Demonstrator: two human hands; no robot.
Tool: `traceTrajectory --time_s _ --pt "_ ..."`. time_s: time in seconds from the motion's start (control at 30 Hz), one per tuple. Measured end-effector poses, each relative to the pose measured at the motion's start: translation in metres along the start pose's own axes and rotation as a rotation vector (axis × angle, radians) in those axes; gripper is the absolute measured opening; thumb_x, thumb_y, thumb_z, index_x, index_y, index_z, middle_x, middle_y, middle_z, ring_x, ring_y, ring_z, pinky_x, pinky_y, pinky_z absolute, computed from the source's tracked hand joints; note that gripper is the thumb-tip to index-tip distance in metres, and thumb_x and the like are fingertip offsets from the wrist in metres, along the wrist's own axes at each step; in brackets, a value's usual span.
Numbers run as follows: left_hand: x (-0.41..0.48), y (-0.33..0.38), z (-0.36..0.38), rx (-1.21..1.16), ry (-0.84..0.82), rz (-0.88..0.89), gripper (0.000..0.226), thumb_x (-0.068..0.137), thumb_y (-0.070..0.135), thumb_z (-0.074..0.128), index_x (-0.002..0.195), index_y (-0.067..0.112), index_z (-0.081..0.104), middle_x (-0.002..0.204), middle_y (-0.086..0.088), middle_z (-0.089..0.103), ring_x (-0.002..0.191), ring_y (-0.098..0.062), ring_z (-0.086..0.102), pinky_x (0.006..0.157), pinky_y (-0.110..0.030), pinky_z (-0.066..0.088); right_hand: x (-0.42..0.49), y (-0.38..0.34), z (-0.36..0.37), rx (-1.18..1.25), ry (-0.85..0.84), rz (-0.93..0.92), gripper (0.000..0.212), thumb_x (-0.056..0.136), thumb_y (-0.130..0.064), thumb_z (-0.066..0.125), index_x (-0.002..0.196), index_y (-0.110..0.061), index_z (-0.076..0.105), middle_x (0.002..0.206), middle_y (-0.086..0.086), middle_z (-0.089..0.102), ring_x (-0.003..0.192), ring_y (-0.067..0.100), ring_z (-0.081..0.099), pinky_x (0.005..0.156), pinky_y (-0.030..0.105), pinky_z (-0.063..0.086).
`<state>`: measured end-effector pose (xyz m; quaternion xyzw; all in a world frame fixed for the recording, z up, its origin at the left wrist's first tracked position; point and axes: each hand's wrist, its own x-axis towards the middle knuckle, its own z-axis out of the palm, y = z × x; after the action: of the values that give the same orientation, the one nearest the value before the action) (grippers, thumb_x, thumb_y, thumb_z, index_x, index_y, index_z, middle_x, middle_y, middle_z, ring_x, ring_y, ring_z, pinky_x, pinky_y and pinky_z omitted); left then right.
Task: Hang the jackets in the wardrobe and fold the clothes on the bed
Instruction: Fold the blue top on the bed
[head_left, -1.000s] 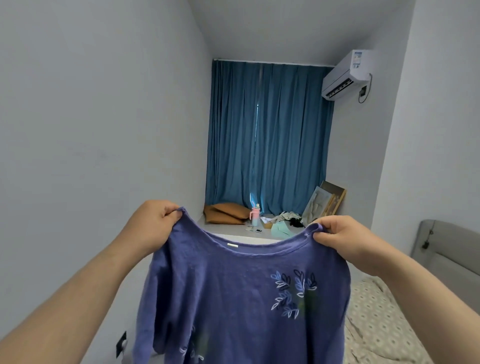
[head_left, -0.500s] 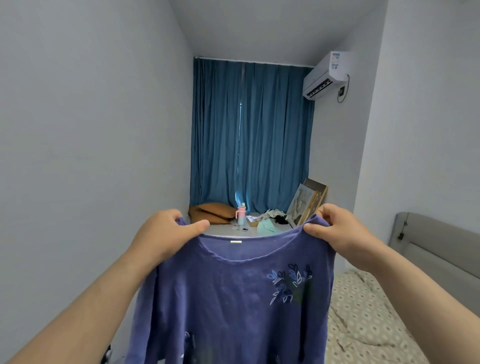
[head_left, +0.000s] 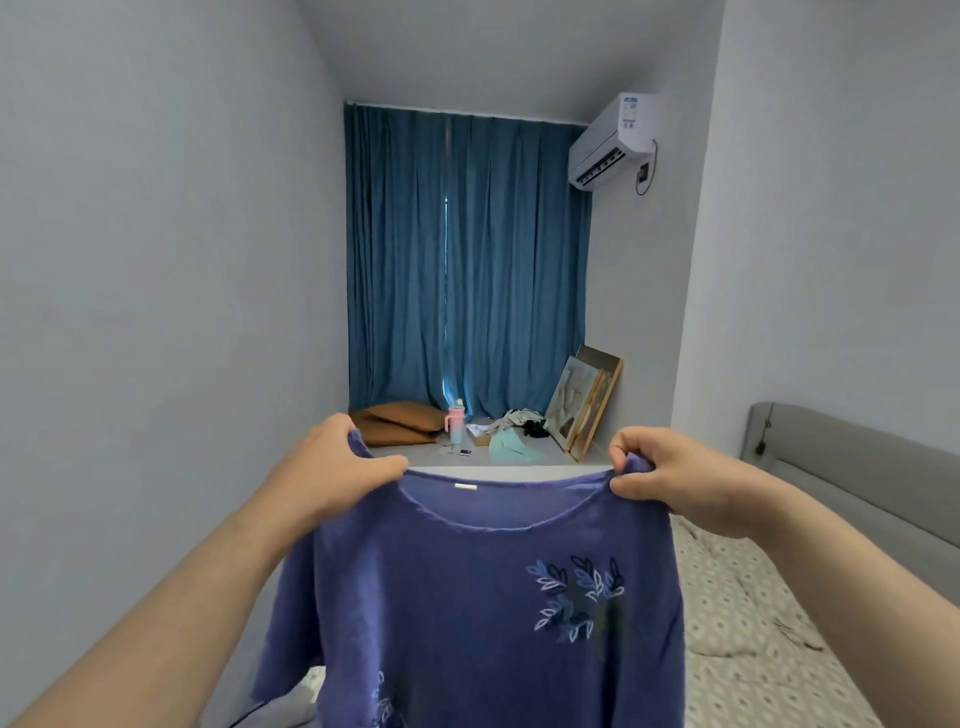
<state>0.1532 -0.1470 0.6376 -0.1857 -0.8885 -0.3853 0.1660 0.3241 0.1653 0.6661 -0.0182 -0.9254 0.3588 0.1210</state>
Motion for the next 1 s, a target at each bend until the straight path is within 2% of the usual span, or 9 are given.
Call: traceTrajectory --time_s 0.07,0.17,0.23,0.33,0.43,0.53,0.63,0.83,1.0 --pt "0.001 0.003 0.007 0.093 0.076 0.005 0.039 0.063 0.046 0.072 0.075 0.018 0.048 0.074 0.004 0.057 0.062 -0.012 0.052 0.049 -0.029 0.031 -0.002 -0.001 0.002 0.01 -0.009 -0.013 0.027 0.09 -0.006 0.062 0.075 -0.028 0.059 0.062 -0.018 0.051 0.061 0.002 0.043 0.053 0.014 0.034" --pt "0.004 0.002 0.013 0.122 0.104 0.039 0.022 0.072 0.027 0.064 0.074 0.015 0.045 0.074 0.0 0.054 0.062 -0.017 0.051 0.049 -0.03 0.03 -0.006 -0.008 0.004 -0.079 -0.067 -0.017 0.035 0.094 -0.005 0.057 0.084 -0.036 0.072 0.084 -0.023 0.067 0.08 -0.004 0.06 0.07 0.009 0.044" --pt "0.007 -0.001 0.014 0.154 0.089 0.067 0.015 0.075 0.018 0.058 0.074 0.014 0.043 0.076 -0.001 0.051 0.063 -0.018 0.049 0.05 -0.031 0.029 -0.009 -0.014 0.003 -0.217 -0.101 -0.04 0.04 0.094 -0.006 0.056 0.083 -0.04 0.073 0.091 -0.029 0.067 0.089 -0.01 0.059 0.075 0.003 0.041" --pt "0.011 -0.005 0.013 0.147 0.07 0.093 0.017 0.077 0.006 0.05 0.072 0.016 0.037 0.076 0.005 0.043 0.063 -0.012 0.04 0.05 -0.029 0.024 -0.012 -0.02 0.003 -0.341 -0.099 -0.087 0.04 0.094 -0.005 0.055 0.084 -0.041 0.069 0.09 -0.031 0.065 0.091 -0.012 0.056 0.076 0.001 0.038" --pt "0.015 -0.007 0.014 0.131 0.076 0.101 0.02 0.079 -0.001 0.043 0.072 0.015 0.035 0.077 0.002 0.043 0.063 -0.014 0.039 0.051 -0.03 0.023 -0.015 -0.023 0.003 -0.365 -0.083 -0.12 0.04 0.095 -0.005 0.055 0.083 -0.041 0.066 0.092 -0.03 0.063 0.091 -0.011 0.055 0.077 0.002 0.039" --pt "0.017 -0.01 0.012 0.136 0.061 0.115 0.023 0.078 -0.005 0.039 0.073 0.018 0.036 0.083 -0.001 0.045 0.07 -0.02 0.043 0.058 -0.033 0.032 -0.017 -0.022 0.002 -0.416 -0.111 -0.102 0.036 0.095 -0.008 0.056 0.088 -0.042 0.066 0.097 -0.026 0.065 0.094 -0.008 0.055 0.079 0.004 0.04" --pt "0.017 -0.011 0.011 0.158 0.027 0.137 0.03 0.078 -0.007 0.037 0.075 0.024 0.035 0.094 -0.002 0.045 0.083 -0.026 0.045 0.071 -0.035 0.039 -0.016 -0.016 0.001 -0.469 -0.09 -0.066 0.028 0.095 -0.014 0.058 0.092 -0.041 0.061 0.099 -0.024 0.061 0.091 -0.011 0.053 0.073 0.004 0.039" --pt "0.015 -0.006 0.011 0.166 0.051 0.176 0.034 0.078 -0.008 0.037 0.075 0.026 0.035 0.094 -0.002 0.044 0.086 -0.027 0.044 0.073 -0.037 0.04 -0.011 -0.002 0.003 -0.683 -0.106 0.023 0.022 0.094 -0.029 0.06 0.073 -0.034 0.055 0.079 -0.014 0.058 0.071 0.002 0.051 0.059 0.016 0.037" --pt "0.018 -0.008 0.008 0.15 0.14 0.193 0.029 0.075 -0.01 0.036 0.071 0.018 0.037 0.084 -0.005 0.045 0.08 -0.029 0.043 0.065 -0.037 0.034 -0.015 0.011 0.001 -0.836 -0.092 0.1 0.019 0.09 -0.04 0.059 0.076 -0.028 0.056 0.085 -0.007 0.059 0.079 0.011 0.055 0.068 0.03 0.047"
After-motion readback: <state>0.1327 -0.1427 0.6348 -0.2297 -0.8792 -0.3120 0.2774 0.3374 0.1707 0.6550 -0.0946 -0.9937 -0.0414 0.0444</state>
